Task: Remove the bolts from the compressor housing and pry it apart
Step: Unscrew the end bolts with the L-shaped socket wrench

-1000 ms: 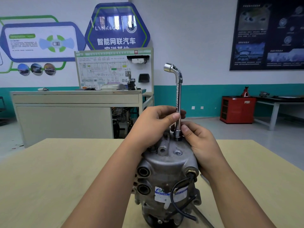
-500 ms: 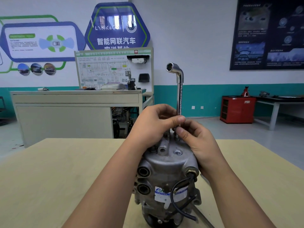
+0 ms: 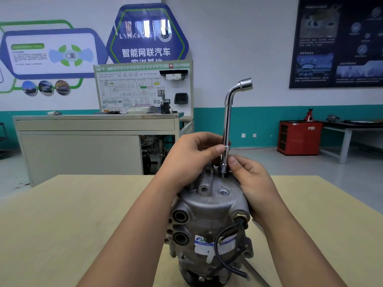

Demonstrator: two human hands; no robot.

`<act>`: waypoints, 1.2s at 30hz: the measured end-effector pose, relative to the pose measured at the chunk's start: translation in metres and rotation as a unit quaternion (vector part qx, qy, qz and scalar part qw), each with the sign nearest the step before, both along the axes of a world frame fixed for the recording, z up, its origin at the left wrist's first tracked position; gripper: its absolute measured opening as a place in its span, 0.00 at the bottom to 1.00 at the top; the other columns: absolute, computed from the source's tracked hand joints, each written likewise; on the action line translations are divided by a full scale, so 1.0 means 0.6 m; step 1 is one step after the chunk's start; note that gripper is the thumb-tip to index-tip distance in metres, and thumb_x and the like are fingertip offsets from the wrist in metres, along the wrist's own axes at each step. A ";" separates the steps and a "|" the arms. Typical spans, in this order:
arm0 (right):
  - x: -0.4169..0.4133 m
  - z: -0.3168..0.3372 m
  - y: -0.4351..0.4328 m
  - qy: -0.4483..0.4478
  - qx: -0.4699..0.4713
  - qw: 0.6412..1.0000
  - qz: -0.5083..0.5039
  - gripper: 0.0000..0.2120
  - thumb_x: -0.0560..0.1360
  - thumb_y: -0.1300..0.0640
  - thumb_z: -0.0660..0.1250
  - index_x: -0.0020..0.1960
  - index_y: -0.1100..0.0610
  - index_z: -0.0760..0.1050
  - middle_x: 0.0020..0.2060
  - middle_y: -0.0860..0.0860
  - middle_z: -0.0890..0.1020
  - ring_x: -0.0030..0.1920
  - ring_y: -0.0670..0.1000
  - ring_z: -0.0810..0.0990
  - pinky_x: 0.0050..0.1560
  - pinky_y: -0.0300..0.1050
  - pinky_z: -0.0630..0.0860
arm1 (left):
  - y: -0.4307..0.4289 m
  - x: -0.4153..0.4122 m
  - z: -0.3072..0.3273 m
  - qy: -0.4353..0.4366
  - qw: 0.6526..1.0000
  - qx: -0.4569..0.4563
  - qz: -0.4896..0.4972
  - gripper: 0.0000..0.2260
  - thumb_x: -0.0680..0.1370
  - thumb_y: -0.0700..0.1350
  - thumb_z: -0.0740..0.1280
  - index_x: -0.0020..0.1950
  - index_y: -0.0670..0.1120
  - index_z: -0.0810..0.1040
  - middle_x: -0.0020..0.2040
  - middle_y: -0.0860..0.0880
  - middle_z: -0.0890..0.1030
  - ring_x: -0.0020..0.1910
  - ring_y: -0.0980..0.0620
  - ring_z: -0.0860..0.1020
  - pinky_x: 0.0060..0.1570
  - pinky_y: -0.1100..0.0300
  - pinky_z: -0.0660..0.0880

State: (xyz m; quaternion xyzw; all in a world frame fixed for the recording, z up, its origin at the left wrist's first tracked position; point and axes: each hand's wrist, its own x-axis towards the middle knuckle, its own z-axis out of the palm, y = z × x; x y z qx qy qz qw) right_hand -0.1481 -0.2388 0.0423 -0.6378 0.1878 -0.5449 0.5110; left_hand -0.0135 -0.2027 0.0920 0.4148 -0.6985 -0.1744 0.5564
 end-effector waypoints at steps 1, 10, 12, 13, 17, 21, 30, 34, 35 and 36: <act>0.000 0.000 0.000 0.001 -0.003 1.000 0.003 0.12 0.73 0.51 0.62 0.43 0.49 0.84 0.45 0.56 0.85 0.50 0.58 0.82 0.56 0.59 0.77 | -0.001 0.000 -0.001 0.001 1.000 -0.003 0.004 0.07 0.76 0.40 0.70 0.44 0.53 0.80 0.39 0.59 0.84 0.42 0.64 0.81 0.45 0.72 0.74; -0.007 0.011 0.001 0.066 -0.135 0.982 -0.114 0.12 0.73 0.62 0.69 0.45 0.44 0.79 0.42 0.39 0.83 0.45 0.38 0.80 0.46 0.31 0.75 | 0.003 0.000 0.000 0.006 1.000 -0.002 0.000 0.07 0.73 0.41 0.73 0.42 0.53 0.79 0.38 0.56 0.83 0.43 0.59 0.82 0.50 0.64 0.77; -0.006 0.012 0.004 0.055 -0.138 0.981 -0.121 0.13 0.73 0.63 0.69 0.44 0.43 0.79 0.41 0.38 0.84 0.44 0.38 0.81 0.46 0.30 0.75 | 0.005 0.000 0.000 0.009 1.000 -0.006 0.000 0.07 0.74 0.41 0.72 0.42 0.53 0.79 0.38 0.57 0.83 0.42 0.60 0.82 0.49 0.67 0.76; -0.005 0.012 0.004 0.045 -0.137 0.982 -0.120 0.14 0.73 0.63 0.69 0.44 0.43 0.79 0.41 0.39 0.84 0.44 0.38 0.81 0.46 0.30 0.75 | 0.006 0.001 0.000 0.012 1.000 -0.007 0.000 0.07 0.74 0.41 0.72 0.42 0.53 0.79 0.38 0.58 0.83 0.42 0.61 0.81 0.47 0.68 0.76; -0.002 0.013 0.005 0.019 -0.134 0.983 -0.122 0.14 0.74 0.65 0.68 0.43 0.44 0.79 0.39 0.41 0.84 0.43 0.41 0.82 0.46 0.32 0.76 | 0.007 0.001 0.000 0.009 1.000 -0.001 0.009 0.09 0.76 0.40 0.69 0.43 0.56 0.80 0.40 0.58 0.84 0.45 0.60 0.82 0.49 0.66 0.77; -0.002 0.017 0.007 0.001 -0.141 0.981 -0.133 0.14 0.74 0.65 0.67 0.44 0.45 0.79 0.39 0.42 0.84 0.43 0.42 0.81 0.48 0.34 0.77 | 0.007 -0.003 -0.001 -0.001 1.000 0.000 0.024 0.13 0.78 0.39 0.66 0.43 0.58 0.80 0.40 0.59 0.84 0.48 0.54 0.82 0.49 0.65 0.77; 0.002 0.016 0.005 -0.014 -0.117 0.985 -0.128 0.15 0.74 0.64 0.67 0.42 0.43 0.81 0.43 0.44 0.85 0.48 0.45 0.83 0.54 0.41 0.77 | 0.014 -0.005 0.002 -0.028 0.997 0.041 0.050 0.17 0.76 0.33 0.64 0.43 0.57 0.79 0.40 0.60 0.84 0.44 0.59 0.82 0.50 0.62 0.78; 0.000 0.014 0.004 -0.027 -0.102 0.987 -0.125 0.13 0.75 0.64 0.67 0.42 0.46 0.81 0.42 0.45 0.85 0.48 0.46 0.83 0.53 0.41 0.77 | 0.014 -0.005 0.001 -0.030 0.993 0.070 0.087 0.15 0.72 0.35 0.61 0.46 0.54 0.80 0.39 0.56 0.85 0.22 0.59 0.72 0.27 0.65 0.69; -0.001 0.014 0.004 -0.029 -0.098 0.987 -0.126 0.12 0.75 0.64 0.67 0.42 0.47 0.81 0.42 0.45 0.85 0.48 0.46 0.83 0.53 0.41 0.77 | 0.014 -0.006 0.002 -0.034 0.992 0.076 0.094 0.14 0.72 0.37 0.62 0.46 0.54 0.80 0.38 0.56 0.85 0.21 0.61 0.69 0.26 0.67 0.67; -0.001 0.015 0.004 -0.030 -0.094 0.987 -0.128 0.12 0.75 0.63 0.67 0.43 0.47 0.81 0.42 0.46 0.85 0.48 0.47 0.83 0.54 0.42 0.77 | 0.015 -0.006 0.003 -0.039 0.991 0.082 0.099 0.12 0.72 0.38 0.62 0.45 0.54 0.80 0.37 0.56 0.85 0.21 0.61 0.69 0.27 0.67 0.66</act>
